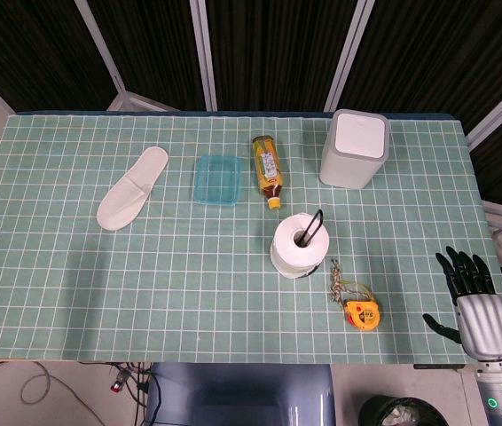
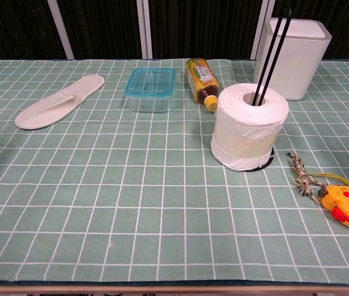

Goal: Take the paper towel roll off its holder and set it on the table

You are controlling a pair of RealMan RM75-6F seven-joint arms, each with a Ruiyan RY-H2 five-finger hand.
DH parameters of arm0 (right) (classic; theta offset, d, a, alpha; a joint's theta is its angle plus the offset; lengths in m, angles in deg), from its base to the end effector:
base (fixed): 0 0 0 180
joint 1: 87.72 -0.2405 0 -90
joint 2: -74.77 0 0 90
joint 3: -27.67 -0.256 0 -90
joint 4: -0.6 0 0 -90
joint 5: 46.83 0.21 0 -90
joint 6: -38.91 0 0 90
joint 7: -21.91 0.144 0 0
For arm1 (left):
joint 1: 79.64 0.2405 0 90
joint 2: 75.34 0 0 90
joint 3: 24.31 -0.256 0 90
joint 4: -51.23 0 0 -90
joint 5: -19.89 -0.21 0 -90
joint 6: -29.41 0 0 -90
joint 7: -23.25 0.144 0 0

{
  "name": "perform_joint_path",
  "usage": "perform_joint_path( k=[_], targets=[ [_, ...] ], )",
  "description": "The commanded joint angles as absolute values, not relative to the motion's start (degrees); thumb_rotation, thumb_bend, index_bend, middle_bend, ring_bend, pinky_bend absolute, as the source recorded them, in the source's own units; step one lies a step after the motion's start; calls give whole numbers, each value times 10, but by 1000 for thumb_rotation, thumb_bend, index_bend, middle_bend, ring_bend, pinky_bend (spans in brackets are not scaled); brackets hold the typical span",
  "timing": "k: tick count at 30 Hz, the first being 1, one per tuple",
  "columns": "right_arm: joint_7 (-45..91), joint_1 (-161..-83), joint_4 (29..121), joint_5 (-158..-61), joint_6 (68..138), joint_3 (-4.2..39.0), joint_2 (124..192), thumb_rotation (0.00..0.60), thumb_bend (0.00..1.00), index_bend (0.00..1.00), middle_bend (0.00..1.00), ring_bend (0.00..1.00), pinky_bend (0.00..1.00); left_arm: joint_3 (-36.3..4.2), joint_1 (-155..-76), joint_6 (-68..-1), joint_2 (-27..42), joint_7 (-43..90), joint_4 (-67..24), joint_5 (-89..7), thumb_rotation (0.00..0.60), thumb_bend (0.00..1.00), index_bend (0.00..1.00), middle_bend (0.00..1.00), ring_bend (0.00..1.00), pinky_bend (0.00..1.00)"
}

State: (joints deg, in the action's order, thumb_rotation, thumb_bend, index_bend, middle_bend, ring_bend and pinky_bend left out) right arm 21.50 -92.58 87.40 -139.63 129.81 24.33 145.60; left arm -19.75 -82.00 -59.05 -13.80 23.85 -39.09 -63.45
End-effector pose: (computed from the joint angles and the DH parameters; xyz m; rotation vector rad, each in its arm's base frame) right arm -0.2972 -0.1815 0.1380 1.4123 -0.7855 1.0463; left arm -0.3281 0.1732 0.1924 -1.2961 -0.8088 -0.8416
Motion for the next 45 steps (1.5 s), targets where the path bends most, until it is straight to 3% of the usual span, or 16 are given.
perform_joint_path(
  k=[1, 30, 39, 45],
  targets=[
    [215, -925, 875, -1395, 1298, 243, 1456, 600, 0, 0, 0, 0, 0, -198, -821, -589, -137, 239, -391, -634, 600, 175, 35, 0, 0, 12],
    [247, -926, 892, -1383, 1280, 248, 1451, 600, 0, 0, 0, 0, 0, -198, -818, -596, -139, 242, -398, -637, 600, 176, 35, 0, 0, 12],
    [356, -958, 972, -1365, 1212, 244, 1420, 600, 0, 0, 0, 0, 0, -199, -818, -595, -139, 243, -400, -637, 600, 176, 35, 0, 0, 12],
    [471, -1019, 1039, -1289, 1089, 211, 1412, 600, 0, 0, 0, 0, 0, -198, -815, -602, -141, 238, -400, -637, 600, 175, 35, 0, 0, 12]
  ],
)
